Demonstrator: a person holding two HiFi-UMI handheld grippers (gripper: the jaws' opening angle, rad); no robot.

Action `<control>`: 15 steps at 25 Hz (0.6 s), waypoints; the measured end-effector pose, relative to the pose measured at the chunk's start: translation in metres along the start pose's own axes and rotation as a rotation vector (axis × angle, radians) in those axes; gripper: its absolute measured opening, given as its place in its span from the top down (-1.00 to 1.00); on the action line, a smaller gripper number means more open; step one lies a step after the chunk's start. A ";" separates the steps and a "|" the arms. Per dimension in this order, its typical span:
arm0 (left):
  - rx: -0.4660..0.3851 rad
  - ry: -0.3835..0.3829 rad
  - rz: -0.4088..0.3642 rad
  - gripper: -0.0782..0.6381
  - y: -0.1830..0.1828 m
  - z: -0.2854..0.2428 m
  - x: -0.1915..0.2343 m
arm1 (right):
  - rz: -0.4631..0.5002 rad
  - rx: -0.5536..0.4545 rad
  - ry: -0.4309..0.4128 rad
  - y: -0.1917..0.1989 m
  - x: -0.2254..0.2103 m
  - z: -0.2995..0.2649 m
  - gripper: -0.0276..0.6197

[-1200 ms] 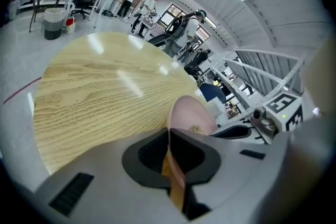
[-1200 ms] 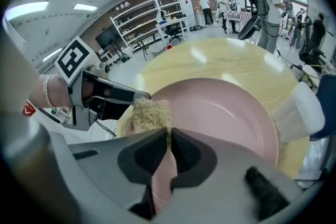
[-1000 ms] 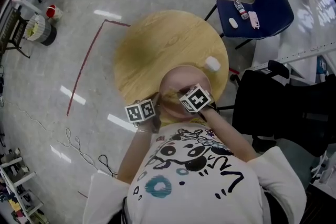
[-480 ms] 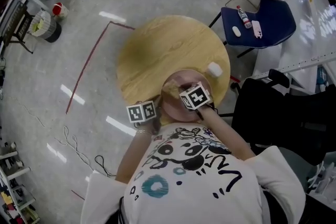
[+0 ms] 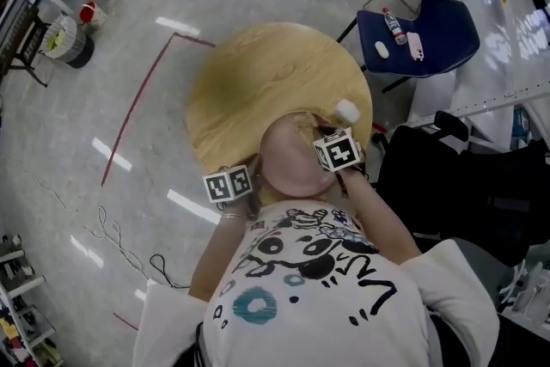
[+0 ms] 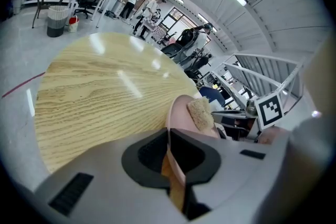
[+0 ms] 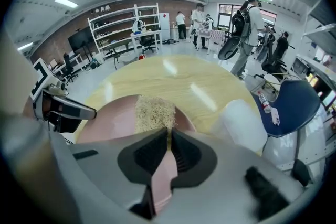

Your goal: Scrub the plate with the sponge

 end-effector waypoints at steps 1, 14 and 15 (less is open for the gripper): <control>0.000 0.000 -0.002 0.71 0.000 0.000 0.000 | -0.005 0.002 0.004 0.003 -0.003 0.003 0.79; -0.001 -0.027 -0.039 0.71 0.002 -0.001 -0.001 | 0.320 0.072 -0.065 -0.028 0.049 -0.013 0.79; -0.007 -0.026 -0.033 0.71 0.003 -0.001 -0.001 | 0.306 0.072 -0.055 -0.026 0.044 -0.013 0.79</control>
Point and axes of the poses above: the fingertips, and each gripper's own axes: z backward along the fingers, x to its left, y out of its underside, the point moved 6 cm from there along z, backward along the fingers, and after that the axes turned 8 degrees about z, right-handed, at the moved point
